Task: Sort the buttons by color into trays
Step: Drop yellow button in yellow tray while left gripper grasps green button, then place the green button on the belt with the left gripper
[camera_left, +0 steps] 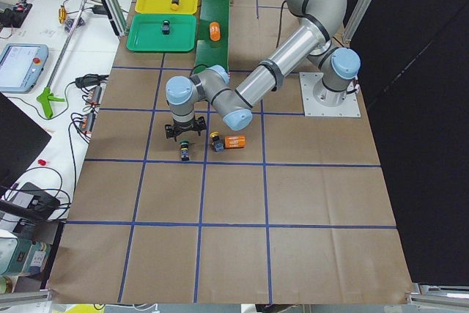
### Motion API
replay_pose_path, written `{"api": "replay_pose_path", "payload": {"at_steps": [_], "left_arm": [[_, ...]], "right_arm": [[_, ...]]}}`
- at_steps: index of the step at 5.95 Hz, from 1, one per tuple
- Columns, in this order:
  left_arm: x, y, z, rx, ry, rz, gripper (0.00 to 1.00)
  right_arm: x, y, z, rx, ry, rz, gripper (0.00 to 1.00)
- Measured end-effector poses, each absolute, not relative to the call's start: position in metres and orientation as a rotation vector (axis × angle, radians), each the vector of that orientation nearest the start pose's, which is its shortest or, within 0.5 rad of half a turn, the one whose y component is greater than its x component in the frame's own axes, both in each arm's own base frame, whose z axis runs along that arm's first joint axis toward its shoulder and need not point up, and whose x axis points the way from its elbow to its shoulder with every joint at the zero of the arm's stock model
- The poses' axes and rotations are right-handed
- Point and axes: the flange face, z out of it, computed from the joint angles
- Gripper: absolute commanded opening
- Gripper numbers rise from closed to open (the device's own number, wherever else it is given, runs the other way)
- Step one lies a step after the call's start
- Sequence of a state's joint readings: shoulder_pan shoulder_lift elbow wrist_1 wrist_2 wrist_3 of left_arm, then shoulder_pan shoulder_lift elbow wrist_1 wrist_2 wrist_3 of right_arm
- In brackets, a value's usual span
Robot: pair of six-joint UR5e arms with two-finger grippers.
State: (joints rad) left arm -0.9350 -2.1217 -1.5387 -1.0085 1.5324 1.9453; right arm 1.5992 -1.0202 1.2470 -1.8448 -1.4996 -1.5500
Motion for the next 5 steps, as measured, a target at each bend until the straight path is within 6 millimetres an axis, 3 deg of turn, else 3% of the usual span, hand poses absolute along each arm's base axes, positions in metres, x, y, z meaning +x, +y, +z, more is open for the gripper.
{"api": "replay_pose_path", "payload": {"at_steps": [2,3,5], "left_arm": [[0.304,-0.638,0.216,2.016,2.352,-0.076,0.92],[0.308,-0.642,0.206,2.05,2.338,-0.073,0.91],[0.309,-0.643,0.188,2.088,2.344,-0.061,0.48]], "right_arm": [[0.157,-0.631,0.416,-2.163,2.181,-0.038,1.0],[0.154,-0.598,0.433,-2.149,2.181,-0.003,1.0],[0.152,-0.555,0.415,-2.113,2.177,0.071,1.0]]}}
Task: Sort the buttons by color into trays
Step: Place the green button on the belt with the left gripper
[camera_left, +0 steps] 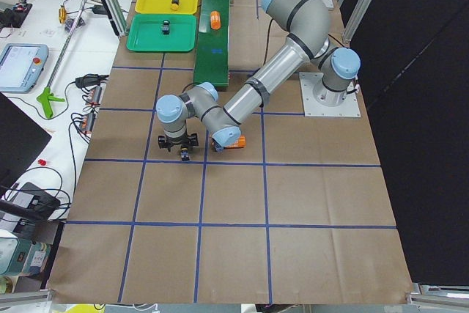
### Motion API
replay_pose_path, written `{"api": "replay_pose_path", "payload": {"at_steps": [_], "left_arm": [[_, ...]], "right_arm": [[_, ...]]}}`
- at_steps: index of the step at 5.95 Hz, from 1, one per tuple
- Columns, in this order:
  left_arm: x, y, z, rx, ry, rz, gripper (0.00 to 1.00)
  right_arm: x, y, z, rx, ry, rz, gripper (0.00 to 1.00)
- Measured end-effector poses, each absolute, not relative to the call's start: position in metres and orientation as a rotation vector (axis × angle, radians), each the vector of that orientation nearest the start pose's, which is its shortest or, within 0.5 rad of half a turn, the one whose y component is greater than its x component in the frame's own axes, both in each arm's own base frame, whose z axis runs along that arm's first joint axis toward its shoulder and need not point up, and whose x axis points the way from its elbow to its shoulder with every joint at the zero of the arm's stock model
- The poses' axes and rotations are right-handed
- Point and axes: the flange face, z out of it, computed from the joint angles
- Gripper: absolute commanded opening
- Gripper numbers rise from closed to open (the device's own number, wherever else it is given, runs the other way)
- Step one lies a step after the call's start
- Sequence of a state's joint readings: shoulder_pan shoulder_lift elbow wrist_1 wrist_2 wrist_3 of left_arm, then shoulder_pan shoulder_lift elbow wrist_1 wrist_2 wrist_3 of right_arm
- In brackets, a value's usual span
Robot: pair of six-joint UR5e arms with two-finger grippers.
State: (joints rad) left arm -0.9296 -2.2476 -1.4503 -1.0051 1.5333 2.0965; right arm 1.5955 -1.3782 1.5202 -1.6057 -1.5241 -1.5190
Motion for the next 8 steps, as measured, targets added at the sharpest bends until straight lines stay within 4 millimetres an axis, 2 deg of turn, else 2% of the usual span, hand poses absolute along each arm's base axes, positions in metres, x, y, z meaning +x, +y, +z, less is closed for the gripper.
{"api": "replay_pose_path", "payload": {"at_steps": [1,2,3,4,5,6,7,8], "left_arm": [[0.309,-0.642,0.183,2.096,2.347,-0.05,0.2],[0.309,-0.643,0.184,2.095,2.345,-0.047,0.15],[0.303,-0.644,0.194,2.098,2.341,-0.049,0.15],[0.286,-0.642,0.219,2.111,2.348,-0.05,0.15],[0.249,-0.643,0.252,2.144,2.338,-0.047,0.15],[0.181,-0.651,0.284,2.198,2.28,-0.045,0.15],[0.103,-0.655,0.305,2.236,2.232,-0.047,0.15],[0.034,-0.645,0.317,2.26,2.208,-0.049,0.17]], "right_arm": [[0.151,-0.545,0.412,-2.108,2.182,0.083,1.0],[0.15,-0.541,0.411,-2.11,2.182,0.086,1.0],[0.15,-0.54,0.411,-2.113,2.179,0.086,1.0],[0.15,-0.539,0.411,-2.115,2.177,0.087,1.0],[0.15,-0.539,0.411,-2.116,2.177,0.087,1.0],[0.15,-0.541,0.411,-2.127,2.183,0.071,1.0],[0.15,-0.543,0.412,-2.14,2.192,0.047,1.0],[0.15,-0.544,0.412,-2.145,2.195,0.039,1.0]]}}
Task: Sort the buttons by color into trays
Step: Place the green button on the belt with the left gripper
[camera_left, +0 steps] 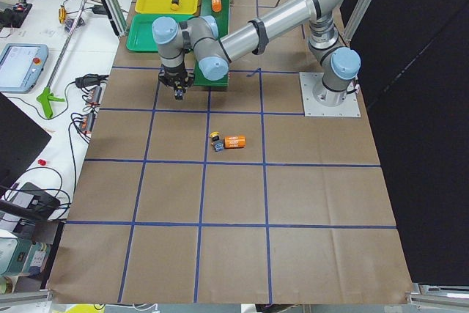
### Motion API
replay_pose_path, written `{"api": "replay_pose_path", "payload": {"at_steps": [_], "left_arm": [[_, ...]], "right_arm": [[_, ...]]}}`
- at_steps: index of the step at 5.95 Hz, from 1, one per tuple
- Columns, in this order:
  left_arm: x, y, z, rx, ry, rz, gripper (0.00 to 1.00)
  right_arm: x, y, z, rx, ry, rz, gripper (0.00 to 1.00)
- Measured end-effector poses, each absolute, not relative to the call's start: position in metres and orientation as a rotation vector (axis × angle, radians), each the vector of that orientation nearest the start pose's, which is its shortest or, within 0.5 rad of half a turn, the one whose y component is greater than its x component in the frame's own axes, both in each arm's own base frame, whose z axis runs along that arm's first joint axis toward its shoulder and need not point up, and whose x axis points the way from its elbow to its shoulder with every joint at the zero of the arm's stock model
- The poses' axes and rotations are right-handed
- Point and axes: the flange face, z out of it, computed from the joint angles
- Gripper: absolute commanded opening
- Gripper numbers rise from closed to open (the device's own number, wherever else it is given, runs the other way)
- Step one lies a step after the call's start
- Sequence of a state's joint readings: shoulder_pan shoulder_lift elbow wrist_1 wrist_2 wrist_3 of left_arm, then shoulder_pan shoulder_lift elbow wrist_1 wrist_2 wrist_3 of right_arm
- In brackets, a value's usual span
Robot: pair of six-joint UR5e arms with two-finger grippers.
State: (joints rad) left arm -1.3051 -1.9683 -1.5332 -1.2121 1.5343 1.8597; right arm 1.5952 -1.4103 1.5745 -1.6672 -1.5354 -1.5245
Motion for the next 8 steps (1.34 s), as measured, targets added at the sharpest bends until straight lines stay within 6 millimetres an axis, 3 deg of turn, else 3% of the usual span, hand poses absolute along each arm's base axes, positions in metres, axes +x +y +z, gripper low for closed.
{"api": "replay_pose_path", "payload": {"at_steps": [1,2,3,4,5,7,8], "left_arm": [[-0.023,-0.621,0.316,-2.255,-2.146,0.041,0.18],[-0.056,-0.595,0.302,-2.268,-2.121,0.027,0.21],[-0.071,-0.574,0.285,-2.28,-2.121,0.029,0.32],[-0.079,-0.56,0.271,-2.292,-2.122,0.036,0.78],[-0.084,-0.554,0.264,-2.296,-2.117,0.036,0.95],[-0.075,-0.557,0.27,-2.238,-2.196,0.064,0.98],[-0.058,-0.561,0.277,-2.191,-2.257,0.079,0.98]], "right_arm": [[0.15,-0.544,0.412,-2.147,2.196,0.035,1.0],[0.151,-0.544,0.413,-2.149,2.196,0.032,1.0],[0.152,-0.544,0.415,-2.152,2.198,0.026,1.0],[0.152,-0.544,0.418,-2.156,2.207,0.023,1.0],[0.152,-0.544,0.419,-2.167,2.221,0.031,1.0],[0.158,-0.541,0.419,-2.194,2.21,0.061,1.0],[0.164,-0.539,0.419,-2.203,2.204,0.061,1.0]]}}
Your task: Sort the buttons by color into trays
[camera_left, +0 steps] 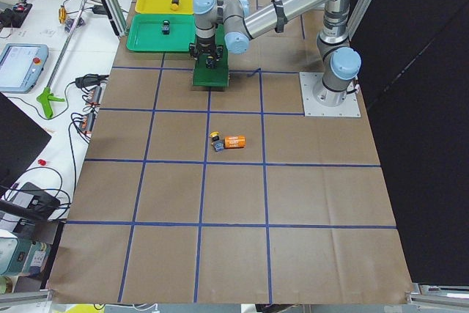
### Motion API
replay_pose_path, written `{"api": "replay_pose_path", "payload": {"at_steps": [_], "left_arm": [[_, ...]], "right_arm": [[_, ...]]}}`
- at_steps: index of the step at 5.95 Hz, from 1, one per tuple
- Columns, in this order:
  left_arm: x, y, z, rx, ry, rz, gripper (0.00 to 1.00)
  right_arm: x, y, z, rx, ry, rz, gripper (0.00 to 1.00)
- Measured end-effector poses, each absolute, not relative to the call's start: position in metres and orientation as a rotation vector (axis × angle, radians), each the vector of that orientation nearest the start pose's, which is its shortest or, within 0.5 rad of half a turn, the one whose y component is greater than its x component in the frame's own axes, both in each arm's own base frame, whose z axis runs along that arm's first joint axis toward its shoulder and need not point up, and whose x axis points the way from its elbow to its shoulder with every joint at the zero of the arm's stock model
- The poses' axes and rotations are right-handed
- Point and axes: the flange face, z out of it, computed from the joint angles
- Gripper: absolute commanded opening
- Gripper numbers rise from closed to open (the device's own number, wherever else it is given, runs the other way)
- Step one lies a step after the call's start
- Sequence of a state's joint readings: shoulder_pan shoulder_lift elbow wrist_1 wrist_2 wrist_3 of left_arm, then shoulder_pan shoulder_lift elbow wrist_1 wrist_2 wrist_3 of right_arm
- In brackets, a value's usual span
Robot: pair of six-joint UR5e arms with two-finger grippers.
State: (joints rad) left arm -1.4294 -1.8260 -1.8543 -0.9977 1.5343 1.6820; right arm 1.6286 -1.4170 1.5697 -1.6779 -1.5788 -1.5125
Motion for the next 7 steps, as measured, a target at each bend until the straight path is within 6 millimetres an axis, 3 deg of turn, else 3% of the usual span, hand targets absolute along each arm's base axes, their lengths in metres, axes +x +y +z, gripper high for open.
{"api": "replay_pose_path", "payload": {"at_steps": [3,4,6,7], "left_arm": [[0.049,-0.556,0.3,1.827,2.493,-0.099,0.98],[0.101,-0.547,0.299,1.671,2.594,-0.089,0.98],[0.219,-0.51,0.286,1.212,2.86,-0.059,0.98],[0.253,-0.49,0.269,0.985,2.979,-0.032,0.98]], "right_arm": [[0.169,-0.539,0.42,-2.189,2.221,0.035,1.0],[0.17,-0.539,0.42,-2.172,2.237,0.035,1.0],[0.173,-0.54,0.417,-2.153,2.252,0.042,1.0],[0.183,-0.538,0.415,-2.171,2.235,0.041,1.0]]}}
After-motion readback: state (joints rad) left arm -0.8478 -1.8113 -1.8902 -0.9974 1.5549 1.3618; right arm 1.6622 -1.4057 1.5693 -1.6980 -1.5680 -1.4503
